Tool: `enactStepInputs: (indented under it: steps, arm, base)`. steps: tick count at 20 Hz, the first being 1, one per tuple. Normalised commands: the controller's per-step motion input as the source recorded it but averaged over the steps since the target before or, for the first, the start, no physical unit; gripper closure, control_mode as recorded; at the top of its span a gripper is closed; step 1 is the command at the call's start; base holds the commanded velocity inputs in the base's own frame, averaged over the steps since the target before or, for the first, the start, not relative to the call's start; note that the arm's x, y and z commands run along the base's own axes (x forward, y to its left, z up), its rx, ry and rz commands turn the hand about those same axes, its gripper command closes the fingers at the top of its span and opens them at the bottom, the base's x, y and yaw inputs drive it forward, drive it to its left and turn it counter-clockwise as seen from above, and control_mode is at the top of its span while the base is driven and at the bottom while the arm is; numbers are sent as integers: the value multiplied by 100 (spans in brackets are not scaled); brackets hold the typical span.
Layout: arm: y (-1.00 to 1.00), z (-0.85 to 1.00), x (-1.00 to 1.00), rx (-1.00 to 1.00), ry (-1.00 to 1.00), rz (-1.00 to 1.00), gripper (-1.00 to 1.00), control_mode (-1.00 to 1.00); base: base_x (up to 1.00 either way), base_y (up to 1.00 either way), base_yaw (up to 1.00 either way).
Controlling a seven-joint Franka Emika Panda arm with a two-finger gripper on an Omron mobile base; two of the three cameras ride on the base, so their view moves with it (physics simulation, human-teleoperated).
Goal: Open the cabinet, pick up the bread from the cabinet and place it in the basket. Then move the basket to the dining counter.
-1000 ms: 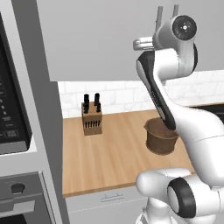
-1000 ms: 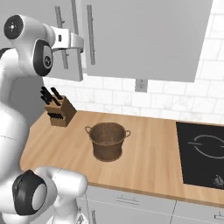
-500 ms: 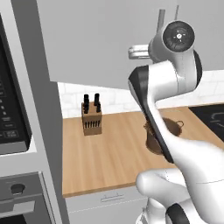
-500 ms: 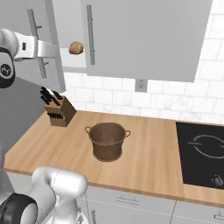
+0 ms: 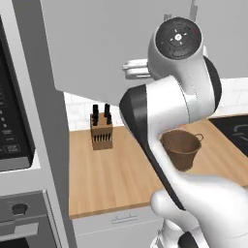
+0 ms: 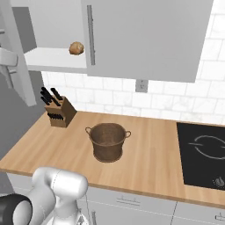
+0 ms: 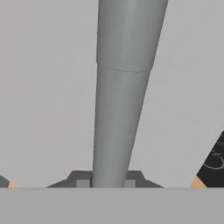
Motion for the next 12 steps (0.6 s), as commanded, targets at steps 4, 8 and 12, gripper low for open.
enactStepInputs:
  steps: [4, 8, 12]
  arm:
    - [35, -18, -59, 0, 1, -13, -100, -100]
    - [12, -3, -41, 0, 0, -12, -100, -100]
    - [1, 0, -44, 0, 0, -12, -100, -100]
  base:
    - [0, 0, 0]
    - [0, 0, 0]
    - [0, 0, 0]
